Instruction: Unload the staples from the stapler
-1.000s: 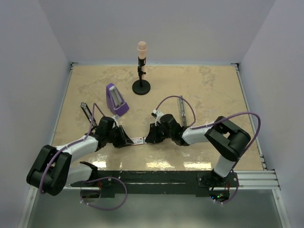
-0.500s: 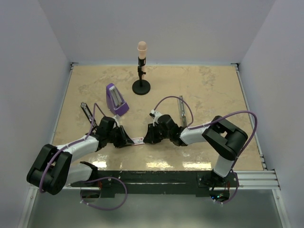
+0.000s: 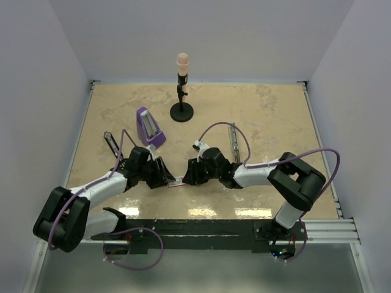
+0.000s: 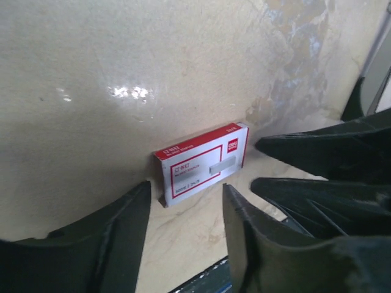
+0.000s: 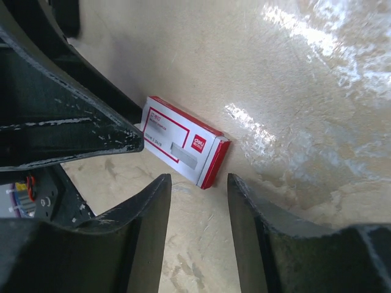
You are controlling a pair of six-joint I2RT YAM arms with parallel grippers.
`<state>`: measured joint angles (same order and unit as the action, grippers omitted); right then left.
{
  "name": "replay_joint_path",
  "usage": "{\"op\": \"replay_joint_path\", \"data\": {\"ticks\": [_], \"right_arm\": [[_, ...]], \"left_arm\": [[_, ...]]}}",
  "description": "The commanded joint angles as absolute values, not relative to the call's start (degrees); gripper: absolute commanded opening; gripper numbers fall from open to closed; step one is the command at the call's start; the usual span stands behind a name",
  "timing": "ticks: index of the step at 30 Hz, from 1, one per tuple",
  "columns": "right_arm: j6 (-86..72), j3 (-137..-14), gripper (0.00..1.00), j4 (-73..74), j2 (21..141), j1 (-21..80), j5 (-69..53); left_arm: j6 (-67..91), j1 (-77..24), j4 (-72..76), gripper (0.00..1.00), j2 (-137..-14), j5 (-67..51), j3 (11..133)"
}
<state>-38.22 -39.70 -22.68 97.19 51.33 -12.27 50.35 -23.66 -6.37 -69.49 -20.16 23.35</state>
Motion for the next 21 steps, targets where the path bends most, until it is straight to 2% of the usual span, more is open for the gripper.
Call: {"op": "replay_joint_path", "data": {"ticks": [1, 4, 7, 11, 13, 21], "right_arm": [[-36.5, -39.8, 0.49, -19.2, 90.8, 51.4, -7.2], [-35.2, -39.6, 0.62, -16.4, 86.9, 51.4, -5.5], [-34.1, -38.3, 0.97, -14.2, 81.8, 51.4, -2.2], [-32.1, -35.6, 0.99, -11.2, 74.7, 51.5, 2.7], [-31.7, -33.3, 0.99, -9.9, 70.1, 51.4, 5.3], [-32.6, -26.6, 0.99, -5.5, 53.9, 51.4, 13.3]], "left_arm": [[47.2, -23.8, -13.1, 0.59, -67.7, -14.4, 27.1], [45.8, -24.9, -16.7, 0.67, -67.3, -10.7, 29.5], [44.8, -27.1, -20.3, 0.77, -68.1, -6.9, 32.5], [45.1, -30.7, -24.2, 0.89, -70.7, -2.3, 36.2], [45.4, -32.7, -25.4, 1.0, -71.9, -0.1, 38.3], [48.2, -40.6, -33.8, 1.0, -80.9, 9.3, 47.7]]}}
